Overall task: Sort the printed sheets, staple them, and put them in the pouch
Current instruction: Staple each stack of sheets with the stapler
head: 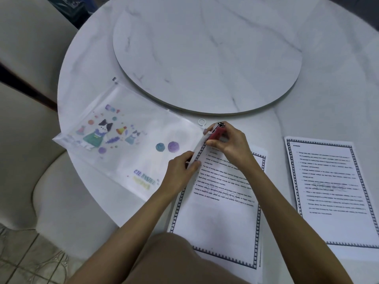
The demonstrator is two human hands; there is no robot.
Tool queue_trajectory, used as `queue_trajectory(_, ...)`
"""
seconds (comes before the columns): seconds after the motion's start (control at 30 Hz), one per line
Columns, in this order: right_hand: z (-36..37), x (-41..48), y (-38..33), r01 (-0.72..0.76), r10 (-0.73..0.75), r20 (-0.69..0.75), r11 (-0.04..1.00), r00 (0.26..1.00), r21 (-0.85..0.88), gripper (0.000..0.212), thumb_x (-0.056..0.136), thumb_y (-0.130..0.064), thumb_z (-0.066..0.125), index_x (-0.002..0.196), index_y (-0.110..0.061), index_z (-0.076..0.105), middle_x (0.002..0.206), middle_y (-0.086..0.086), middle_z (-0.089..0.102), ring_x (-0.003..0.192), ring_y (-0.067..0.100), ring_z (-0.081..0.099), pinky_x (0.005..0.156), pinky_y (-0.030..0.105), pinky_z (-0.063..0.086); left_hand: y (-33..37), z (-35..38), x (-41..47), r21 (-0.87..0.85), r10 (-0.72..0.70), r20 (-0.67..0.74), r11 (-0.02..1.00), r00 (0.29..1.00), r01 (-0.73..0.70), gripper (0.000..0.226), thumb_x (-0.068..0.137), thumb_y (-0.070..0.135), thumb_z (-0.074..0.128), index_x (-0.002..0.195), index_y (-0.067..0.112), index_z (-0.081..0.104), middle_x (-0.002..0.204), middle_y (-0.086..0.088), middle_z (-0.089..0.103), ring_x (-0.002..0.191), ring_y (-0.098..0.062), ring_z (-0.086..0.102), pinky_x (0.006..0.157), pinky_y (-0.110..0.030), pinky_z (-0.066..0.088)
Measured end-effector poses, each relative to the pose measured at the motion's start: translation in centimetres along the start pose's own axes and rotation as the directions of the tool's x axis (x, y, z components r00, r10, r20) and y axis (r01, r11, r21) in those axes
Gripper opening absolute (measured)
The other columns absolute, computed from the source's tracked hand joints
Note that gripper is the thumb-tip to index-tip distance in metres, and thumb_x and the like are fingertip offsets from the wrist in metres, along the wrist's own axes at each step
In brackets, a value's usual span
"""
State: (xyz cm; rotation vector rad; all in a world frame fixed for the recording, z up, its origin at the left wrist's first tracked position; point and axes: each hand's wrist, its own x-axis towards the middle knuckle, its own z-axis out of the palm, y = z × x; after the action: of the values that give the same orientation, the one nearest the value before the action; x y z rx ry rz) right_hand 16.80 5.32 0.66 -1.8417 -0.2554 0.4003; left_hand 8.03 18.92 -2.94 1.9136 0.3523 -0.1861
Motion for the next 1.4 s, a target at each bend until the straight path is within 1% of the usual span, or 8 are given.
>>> queue_trajectory(0.1,-0.3,-0.2,-0.1,0.042,-0.043,-0.021,0.999,0.999,-0.034,0.03,0.075,-0.001,0.071,0.094,-0.02,0.058,0.1,0.004,0.068,0.087,0.01,0.063,0.076,0.013,0.05,-0.4,0.3,-0.4,0.038,-0.009,-0.006,0.999,1.0,0.009,0.018,0.091,0.02,0.053,0.093,0.003,0.06,0.09,-0.013,0.069,0.079,-0.028,0.062,0.072,-0.037,0.05)
queue_trajectory(0.23,-1.1,-0.6,-0.1,0.105,-0.101,-0.217,0.995,0.971,0.003,0.03,0.074,-0.004,0.073,0.086,-0.026,0.056,0.094,-0.008,0.066,0.084,0.01,0.063,0.082,0.021,0.05,-1.3,0.6,-1.3,0.089,-0.013,0.004,0.996,1.0,0.012,0.028,0.093,0.023,0.05,0.089,-0.004,0.054,0.074,-0.018,0.059,0.059,-0.013,0.04,0.054,-0.019,0.032)
queue_trajectory(0.4,-2.4,-2.2,1.2,0.084,-0.041,-0.35,0.991,0.936,0.108,0.029,0.075,-0.001,0.07,0.093,-0.019,0.056,0.1,-0.005,0.066,0.09,0.01,0.063,0.085,0.024,0.05,-1.8,0.4,-2.5,0.093,0.0,-0.016,0.996,1.0,0.002,0.027,0.095,0.02,0.048,0.075,0.001,0.046,0.058,0.003,0.036,0.053,-0.008,0.029,0.049,-0.014,0.029)
queue_trajectory(0.6,-3.3,-5.5,4.2,-0.048,0.056,-0.371,0.998,0.927,0.032,0.03,0.076,-0.008,0.072,0.095,-0.026,0.056,0.098,-0.012,0.064,0.089,0.008,0.062,0.074,0.011,0.047,-1.8,0.5,-3.0,0.1,-0.001,0.001,0.995,1.0,0.001,0.022,0.095,0.018,0.047,0.074,0.019,0.047,0.061,0.01,0.042,0.052,-0.001,0.039,0.052,-0.008,0.032)
queue_trajectory(0.83,-5.6,-8.9,6.8,-0.187,0.079,-0.416,0.957,0.906,-0.224,0.035,0.077,-0.014,0.073,0.109,-0.014,0.058,0.1,-0.002,0.058,0.086,0.015,0.054,0.067,0.006,0.037,-1.5,1.8,-4.2,0.094,0.018,-0.063,0.995,0.998,-0.012,0.028,0.097,0.012,0.043,0.124,0.009,0.048,0.113,0.004,0.057,0.093,-0.009,0.052,0.066,0.006,0.035)
queue_trajectory(1.0,-8.0,-9.5,7.8,-0.211,0.063,-0.386,0.911,0.92,-0.354,0.039,0.077,-0.013,0.072,0.113,-0.009,0.057,0.103,0.002,0.055,0.09,0.016,0.051,0.065,0.005,0.034,-1.0,3.3,-5.0,0.069,0.018,-0.102,0.998,0.995,-0.011,0.007,0.096,0.01,0.042,0.101,0.009,0.048,0.098,0.0,0.06,0.074,0.003,0.052,0.058,0.002,0.036)
queue_trajectory(1.23,-10.1,-6.8,8.3,-0.244,0.071,-0.375,0.867,0.924,-0.435,0.04,0.077,-0.012,0.072,0.114,-0.005,0.057,0.111,0.011,0.059,0.099,0.022,0.055,0.084,0.022,0.037,-0.7,4.9,-5.8,0.064,-0.009,-0.15,0.998,0.989,0.019,0.009,0.096,0.011,0.042,0.102,0.007,0.047,0.084,0.006,0.058,0.069,0.001,0.051,0.054,-0.003,0.039)
queue_trajectory(1.4,-11.5,-2.8,7.5,-0.186,0.01,-0.287,0.783,0.958,-0.593,0.038,0.079,-0.012,0.069,0.113,-0.001,0.055,0.111,0.017,0.054,0.102,0.03,0.053,0.088,0.034,0.041,-0.5,5.4,-6.0,0.074,-0.034,-0.207,0.996,0.978,0.05,0.014,0.096,0.011,0.043,0.107,0.008,0.051,0.096,0.002,0.06,0.075,0.004,0.052,0.057,-0.001,0.039)
